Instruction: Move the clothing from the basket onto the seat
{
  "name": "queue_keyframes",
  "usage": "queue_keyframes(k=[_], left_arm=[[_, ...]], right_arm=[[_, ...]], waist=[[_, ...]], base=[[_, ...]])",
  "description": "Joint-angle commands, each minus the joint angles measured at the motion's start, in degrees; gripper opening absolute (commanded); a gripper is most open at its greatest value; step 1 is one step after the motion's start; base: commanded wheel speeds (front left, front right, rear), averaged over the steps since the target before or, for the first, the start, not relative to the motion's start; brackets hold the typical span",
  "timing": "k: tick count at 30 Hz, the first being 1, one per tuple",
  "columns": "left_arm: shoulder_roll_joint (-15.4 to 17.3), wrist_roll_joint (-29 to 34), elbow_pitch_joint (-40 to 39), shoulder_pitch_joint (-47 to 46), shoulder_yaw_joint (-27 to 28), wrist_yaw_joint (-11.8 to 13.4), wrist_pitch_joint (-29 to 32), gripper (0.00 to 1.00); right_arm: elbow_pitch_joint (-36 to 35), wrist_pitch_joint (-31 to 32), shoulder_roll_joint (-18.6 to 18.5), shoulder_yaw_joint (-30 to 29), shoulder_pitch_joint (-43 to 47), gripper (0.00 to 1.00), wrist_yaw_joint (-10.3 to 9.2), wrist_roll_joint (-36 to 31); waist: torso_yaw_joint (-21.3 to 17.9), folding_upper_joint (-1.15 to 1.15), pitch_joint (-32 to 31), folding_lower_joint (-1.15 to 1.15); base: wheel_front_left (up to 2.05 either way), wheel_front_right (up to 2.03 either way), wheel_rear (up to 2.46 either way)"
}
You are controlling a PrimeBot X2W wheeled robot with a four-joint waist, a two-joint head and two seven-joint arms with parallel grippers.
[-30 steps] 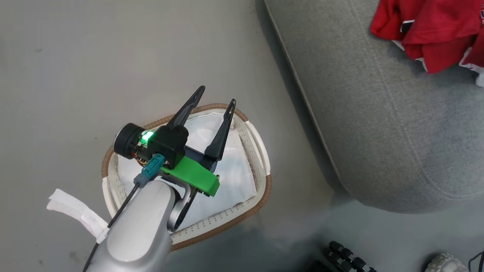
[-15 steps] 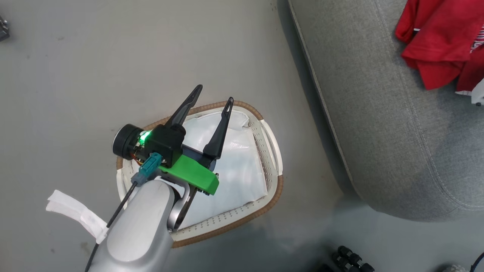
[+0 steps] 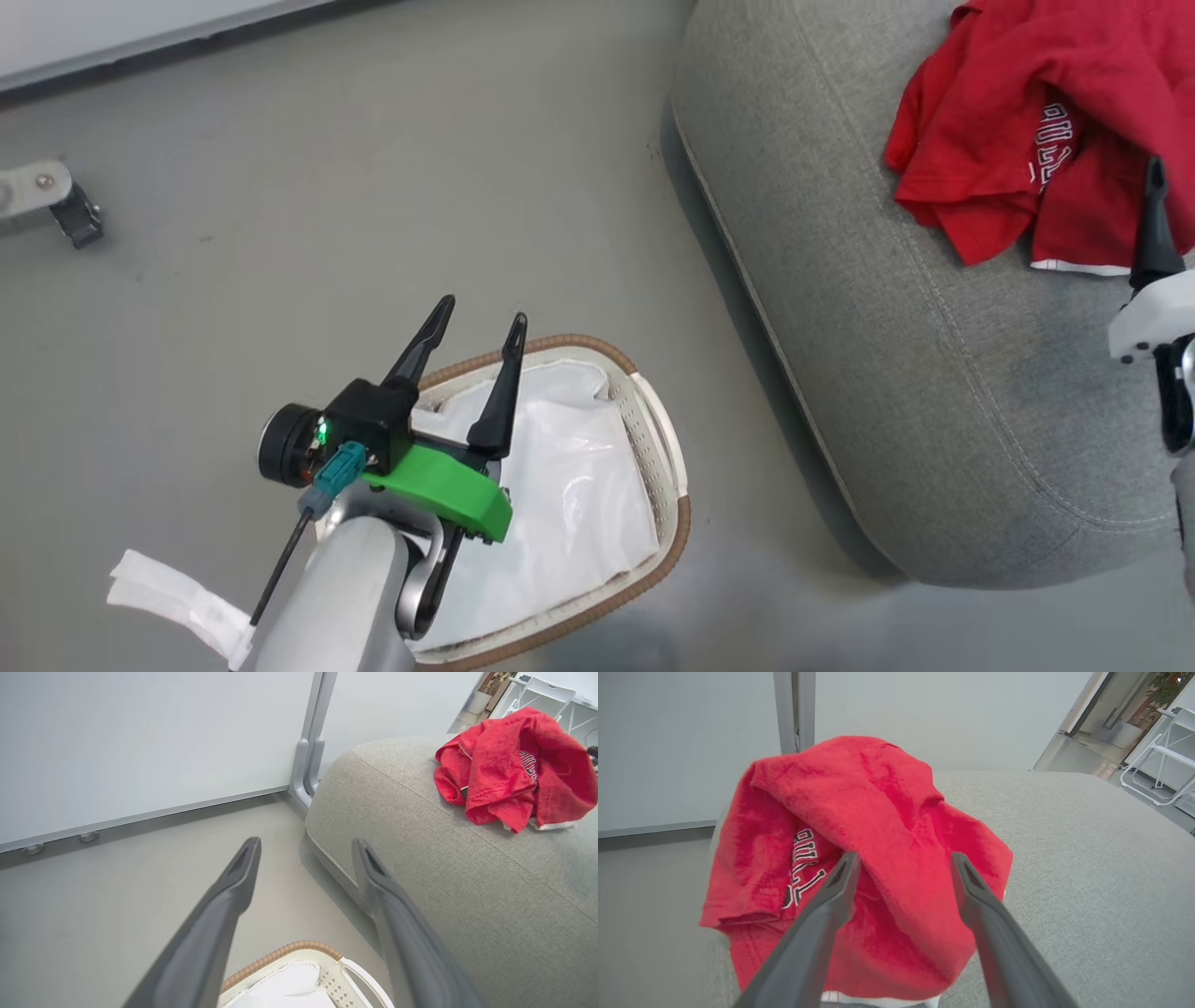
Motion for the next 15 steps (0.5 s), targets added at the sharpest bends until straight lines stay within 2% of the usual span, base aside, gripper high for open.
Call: queue_keyframes(k=[1, 7, 13, 15], left_arm=[[0.0, 1.3, 0.4, 1.7, 1.1, -0.1, 0.0, 1.0], [-0.8, 4.0, 0.2, 5.6, 7.7, 1.7, 0.0, 1.0], [-1.2, 5.7, -1.1, 8.6, 14.3, 2.7, 0.0, 1.0], [-1.3, 6.5, -1.7, 9.8, 17.4, 3.1, 0.0, 1.0]], right_arm=[[-0.7, 0.0, 0.7, 0.6, 1.8, 1.0, -0.07, 1.2], [-6.4, 0.0, 3.3, 6.9, 5.9, 1.0, -0.06, 4.0], [-10.2, 0.0, 7.3, 11.3, 8.3, 1.0, -0.07, 6.1], [-11.0, 0.0, 9.7, 13.0, 10.0, 1.0, -0.07, 6.5]], waist=[[0.5, 0.32, -4.5, 0.0], [2.0, 0.32, -7.9, 0.0], [4.4, 0.32, -10.0, 0.0], [5.9, 0.32, -11.0, 0.0]], base=[[0.0, 0.0, 0.0], [0.0, 0.0, 0.0], [0.0, 0.0, 0.0], [0.0, 0.0, 0.0]])
